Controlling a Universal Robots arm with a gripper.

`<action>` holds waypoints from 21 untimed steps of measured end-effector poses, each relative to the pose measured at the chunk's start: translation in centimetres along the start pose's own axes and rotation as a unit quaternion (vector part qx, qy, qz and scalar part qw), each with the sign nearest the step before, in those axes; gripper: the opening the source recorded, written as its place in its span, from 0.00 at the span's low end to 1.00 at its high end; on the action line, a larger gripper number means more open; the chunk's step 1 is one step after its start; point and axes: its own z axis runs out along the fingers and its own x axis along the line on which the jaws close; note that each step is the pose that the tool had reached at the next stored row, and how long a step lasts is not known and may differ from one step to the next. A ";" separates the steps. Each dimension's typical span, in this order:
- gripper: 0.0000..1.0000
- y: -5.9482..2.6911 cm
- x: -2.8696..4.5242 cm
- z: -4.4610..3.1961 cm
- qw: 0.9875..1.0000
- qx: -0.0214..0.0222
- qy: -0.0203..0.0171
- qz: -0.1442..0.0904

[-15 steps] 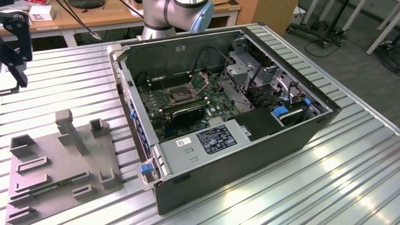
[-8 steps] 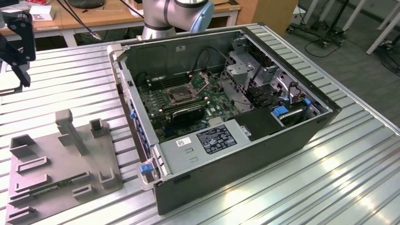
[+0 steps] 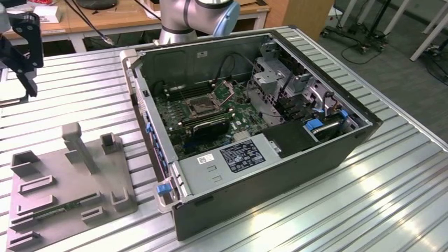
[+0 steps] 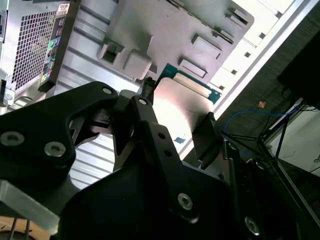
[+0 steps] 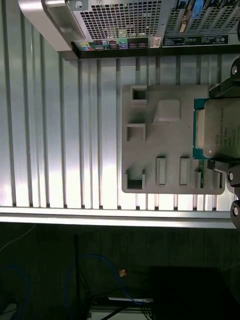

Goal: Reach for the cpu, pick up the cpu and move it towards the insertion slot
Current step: 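Pick up the cpu and move it towards the insertion slot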

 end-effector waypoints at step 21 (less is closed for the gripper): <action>0.55 0.01 -1.31 0.00 1.000 0.000 0.000 0.000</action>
